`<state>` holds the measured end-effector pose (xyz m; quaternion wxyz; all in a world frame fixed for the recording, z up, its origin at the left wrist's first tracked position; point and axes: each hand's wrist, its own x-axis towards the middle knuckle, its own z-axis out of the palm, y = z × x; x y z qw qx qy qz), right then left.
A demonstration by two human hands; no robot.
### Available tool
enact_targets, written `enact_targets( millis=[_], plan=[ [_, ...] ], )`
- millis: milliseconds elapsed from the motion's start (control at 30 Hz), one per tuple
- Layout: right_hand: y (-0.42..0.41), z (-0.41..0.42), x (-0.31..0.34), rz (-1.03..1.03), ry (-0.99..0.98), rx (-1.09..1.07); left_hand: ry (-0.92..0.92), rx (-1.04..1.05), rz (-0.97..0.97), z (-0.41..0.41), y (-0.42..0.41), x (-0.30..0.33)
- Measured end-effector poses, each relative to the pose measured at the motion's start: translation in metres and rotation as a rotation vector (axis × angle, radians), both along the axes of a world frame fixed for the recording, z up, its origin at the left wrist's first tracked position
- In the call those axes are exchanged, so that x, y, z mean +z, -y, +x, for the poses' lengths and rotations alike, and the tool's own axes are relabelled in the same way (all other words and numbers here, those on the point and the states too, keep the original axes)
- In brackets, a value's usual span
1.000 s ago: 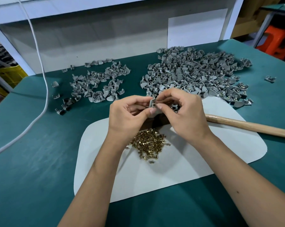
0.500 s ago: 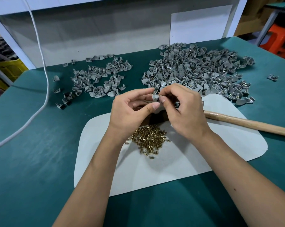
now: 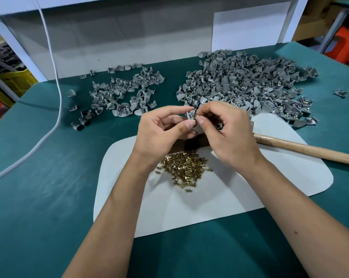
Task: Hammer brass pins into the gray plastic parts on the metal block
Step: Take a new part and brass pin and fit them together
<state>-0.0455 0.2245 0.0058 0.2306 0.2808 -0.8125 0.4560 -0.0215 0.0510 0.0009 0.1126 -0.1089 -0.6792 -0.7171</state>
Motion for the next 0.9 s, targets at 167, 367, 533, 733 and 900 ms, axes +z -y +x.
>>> enact_targets(
  millis=[167,367,533,733,900],
  plan=[
    [-0.0006,0.0004,0.0012,0.009,0.004,-0.001,0.005,-0.008,-0.008,0.001,0.0005,0.0004],
    [-0.0025,-0.0009,0.0019,0.071,-0.025,0.018,0.069,0.008,-0.009,0.0007,0.0021,0.0002],
    [-0.0043,-0.0012,0.0015,0.098,0.007,0.037,0.099,-0.009,-0.018,0.0017,0.0025,0.0003],
    [-0.0039,0.0006,0.0019,0.082,0.112,0.023,0.087,-0.02,-0.056,0.0026,0.0025,0.0001],
    [-0.0029,0.0003,0.0032,0.078,0.204,0.012,0.074,-0.026,-0.073,0.004,0.0009,0.0005]
  ],
)
